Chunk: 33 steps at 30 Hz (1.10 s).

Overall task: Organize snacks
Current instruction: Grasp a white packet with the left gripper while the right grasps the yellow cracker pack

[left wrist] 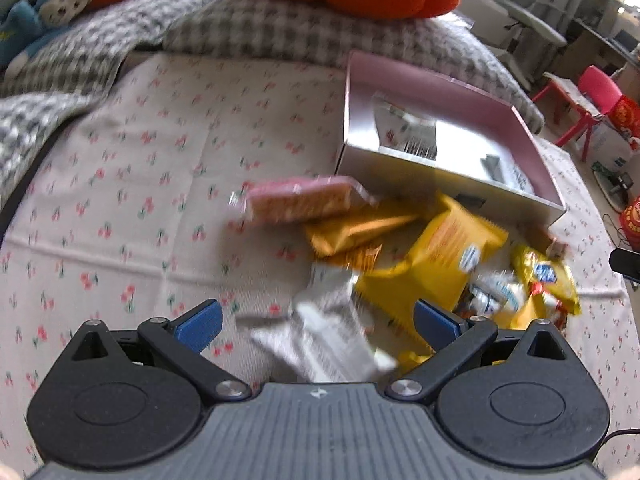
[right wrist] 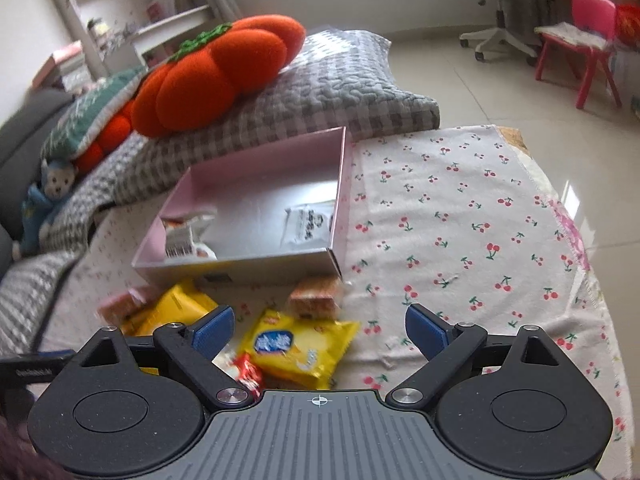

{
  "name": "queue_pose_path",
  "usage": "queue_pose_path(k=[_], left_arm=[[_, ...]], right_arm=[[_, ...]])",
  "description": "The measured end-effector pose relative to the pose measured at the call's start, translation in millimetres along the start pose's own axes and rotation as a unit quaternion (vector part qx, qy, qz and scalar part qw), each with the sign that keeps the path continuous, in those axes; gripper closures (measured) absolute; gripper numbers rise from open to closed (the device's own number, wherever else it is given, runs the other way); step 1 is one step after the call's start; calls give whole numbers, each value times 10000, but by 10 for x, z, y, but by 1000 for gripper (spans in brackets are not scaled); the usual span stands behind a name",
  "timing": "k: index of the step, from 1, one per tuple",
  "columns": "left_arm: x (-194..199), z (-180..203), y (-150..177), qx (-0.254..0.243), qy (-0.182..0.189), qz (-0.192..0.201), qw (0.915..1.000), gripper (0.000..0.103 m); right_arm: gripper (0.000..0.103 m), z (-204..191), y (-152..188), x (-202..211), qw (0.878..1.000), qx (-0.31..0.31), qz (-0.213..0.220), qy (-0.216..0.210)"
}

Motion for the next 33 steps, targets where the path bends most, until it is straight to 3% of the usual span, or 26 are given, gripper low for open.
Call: queue_pose_path(k=[5, 14, 19, 33], left_arm=[[-27, -72, 166, 132, 82, -146, 9998, 8], [-37, -108, 314, -55, 261, -262, 9993, 26], [-6, -138, 304, -122, 274, -293, 9991, 46], [34, -345, 199, -77, 117, -127, 9998, 51]], right_arm=[[9, -89, 132, -84, 9971, 734, -100, 157], [9, -217, 349, -402, 9803, 1877, -424, 439], [9, -260, 372, -581, 9735, 2155, -553, 526], [10, -456, 231, -781, 9736, 2172, -556, 438]])
Point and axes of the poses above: each gripper's, at about its wrist camera, not at the fingertips, and x roughly against the way its jaws point, z to its right, y to its underside, the point moved 9 cm from there along -x, roughly the way its jaws point, and after that the axes turned 13 degrees about x, right-handed, at the moved point
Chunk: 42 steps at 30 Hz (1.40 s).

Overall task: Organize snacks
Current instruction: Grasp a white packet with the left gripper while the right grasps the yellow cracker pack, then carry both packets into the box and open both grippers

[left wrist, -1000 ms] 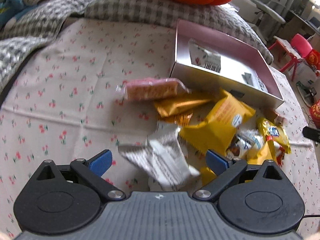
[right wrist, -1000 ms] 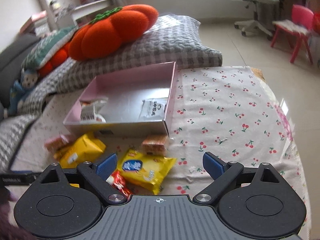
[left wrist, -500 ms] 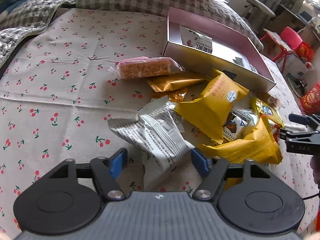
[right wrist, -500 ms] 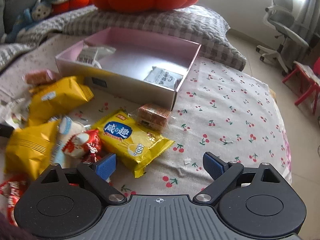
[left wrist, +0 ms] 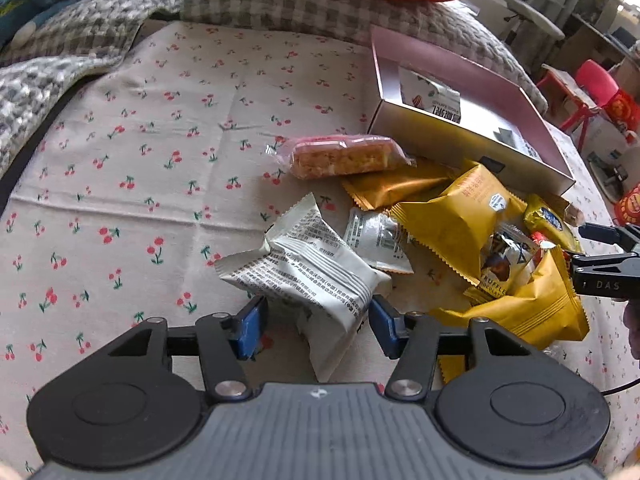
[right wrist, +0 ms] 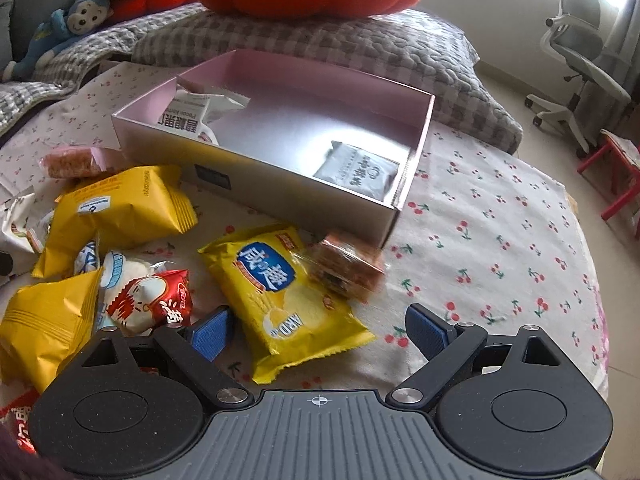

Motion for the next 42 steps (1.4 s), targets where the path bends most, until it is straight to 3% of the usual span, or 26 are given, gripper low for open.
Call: queue_pose_path(k=[3, 6, 8, 10, 17, 23, 24, 26, 27, 28, 29, 33, 38, 42], left_arm=[[3, 31, -12, -176, 35, 86, 9998, 55], [0, 48, -31, -230, 134, 75, 9996, 62], [7, 44, -36, -207, 178, 72, 9996, 66], [22, 35, -32, -174, 207, 61, 9996, 69], [120, -17, -59, -304, 162, 85, 9994, 73], [196, -104, -128, -403, -214, 170, 9988, 72], [199, -103, -139, -413, -211, 191, 9987, 69], [200, -92, -153, -347, -123, 220, 9991, 53], [197, -90, -158, -266, -89, 243, 9993, 39], [193, -85, -162, -155, -40, 254, 9995, 33], [186, -73, -163, -53, 34, 238, 9997, 33], [97, -36, -144, 172, 77, 135, 9997, 32], [20, -114, -143, 568, -96, 221, 9981, 46], [13, -111, -124, 688, -36, 320, 9971, 53]], right_arm=[[16, -25, -20, 8, 10000, 29, 3, -28], [32, -69, -32, 41, 9998, 3, 19, -182], [50, -112, -45, 73, 9997, 79, 49, -242], [52, -152, -49, 108, 9996, 148, 47, -253], [54, -205, 39, 239, 9990, 129, -152, -409], [54, -157, 203, 328, 9966, -47, -742, -348], [53, -151, 225, 345, 9961, -106, -794, -375], [48, -139, 257, 359, 9957, -197, -806, -415], [45, -133, 265, 359, 9957, -242, -786, -438], [37, -130, 272, 357, 9957, -271, -765, -448], [30, -123, 274, 353, 9958, -292, -742, -445], [30, -108, 246, 314, 9961, -320, -708, -414], [30, -125, 224, 237, 9964, -356, -669, -383], [41, -129, 204, 232, 9963, -393, -645, -417]])
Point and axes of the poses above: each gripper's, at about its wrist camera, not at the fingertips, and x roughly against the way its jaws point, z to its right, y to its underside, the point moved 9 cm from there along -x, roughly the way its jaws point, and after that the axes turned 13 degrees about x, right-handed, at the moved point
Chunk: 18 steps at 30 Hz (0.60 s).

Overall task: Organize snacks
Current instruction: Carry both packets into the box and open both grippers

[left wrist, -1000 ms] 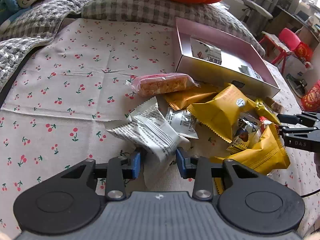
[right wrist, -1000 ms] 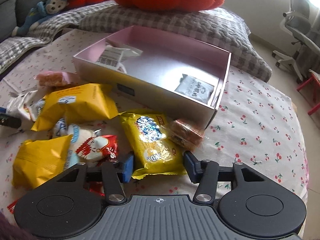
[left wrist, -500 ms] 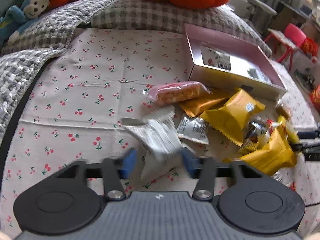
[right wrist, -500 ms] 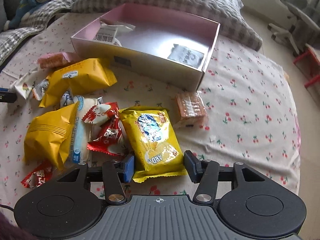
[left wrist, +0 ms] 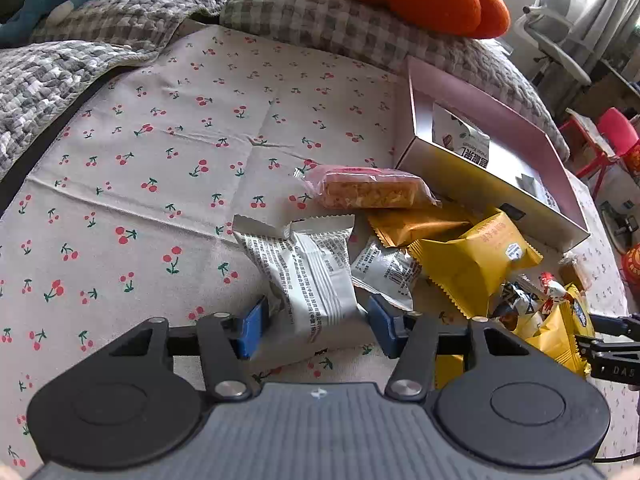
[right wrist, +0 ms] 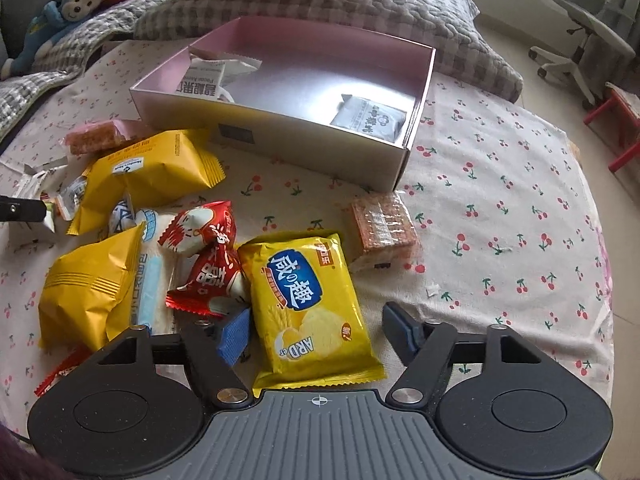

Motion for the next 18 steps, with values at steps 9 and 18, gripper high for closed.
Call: queue_pose_path(k=[9, 18], left_arm=[[97, 4, -97, 70, 157, 43, 9998, 70], [157, -24, -128, 310, 271, -76, 9991, 72]], right_arm=[[53, -15, -18, 24, 9997, -178, -142, 3], [53, -13, -54, 177, 9993, -346, -101, -8]])
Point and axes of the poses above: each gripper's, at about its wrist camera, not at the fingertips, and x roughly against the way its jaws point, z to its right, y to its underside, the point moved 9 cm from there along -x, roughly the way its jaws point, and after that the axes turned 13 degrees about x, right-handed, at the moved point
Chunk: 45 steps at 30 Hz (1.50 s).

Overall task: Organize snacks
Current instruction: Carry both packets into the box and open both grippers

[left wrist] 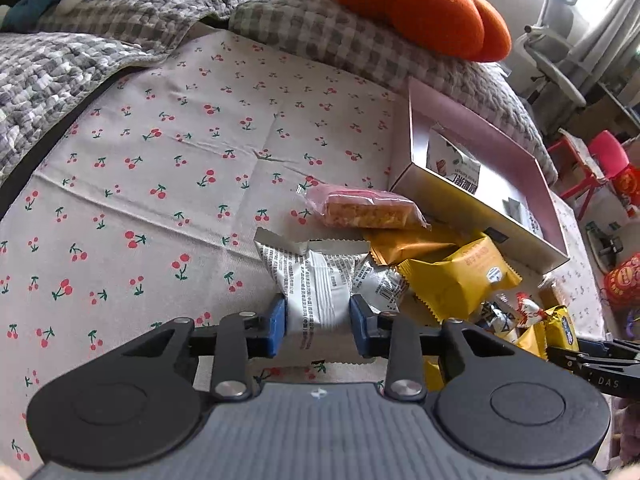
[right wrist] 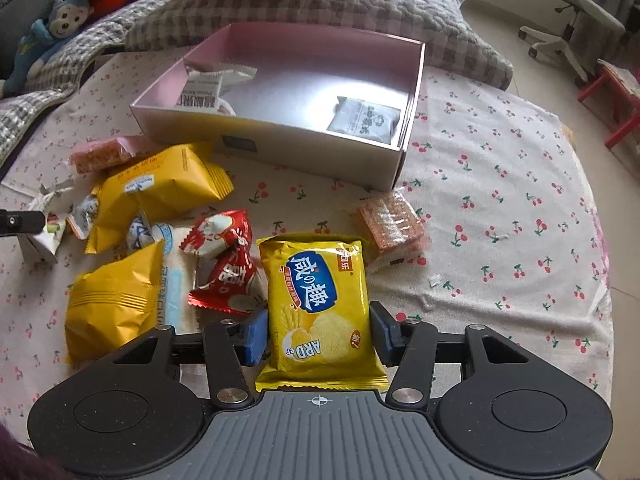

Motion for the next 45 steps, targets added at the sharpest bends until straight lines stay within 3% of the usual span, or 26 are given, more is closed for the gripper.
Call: queue_pose_path(k=[9, 17, 22, 30, 38, 45], left_arm=[[148, 136, -116, 128, 232, 109, 9996, 73], [182, 525, -255, 154, 592, 206, 9979, 73], [64, 842, -305, 139, 895, 165, 9958, 73], [-167, 1354, -401, 52, 1380, 237, 9901, 73], [-456, 1724, -450, 13, 1862, 314, 9820, 73], [-744, 1834, -430, -9, 1691, 314, 9851, 73]], right_arm=[[53, 175, -140, 195, 9988, -416, 243, 59], [53, 252, -432, 301, 9953, -799, 542, 37], [53, 237, -693, 303, 9918, -902, 905, -70], [53, 297, -974, 152, 9854, -1270, 1133, -105], [52, 591, -1162, 31, 9669, -1935, 1633, -321], [52, 862, -1175, -171, 9578, -2302, 1688, -346]])
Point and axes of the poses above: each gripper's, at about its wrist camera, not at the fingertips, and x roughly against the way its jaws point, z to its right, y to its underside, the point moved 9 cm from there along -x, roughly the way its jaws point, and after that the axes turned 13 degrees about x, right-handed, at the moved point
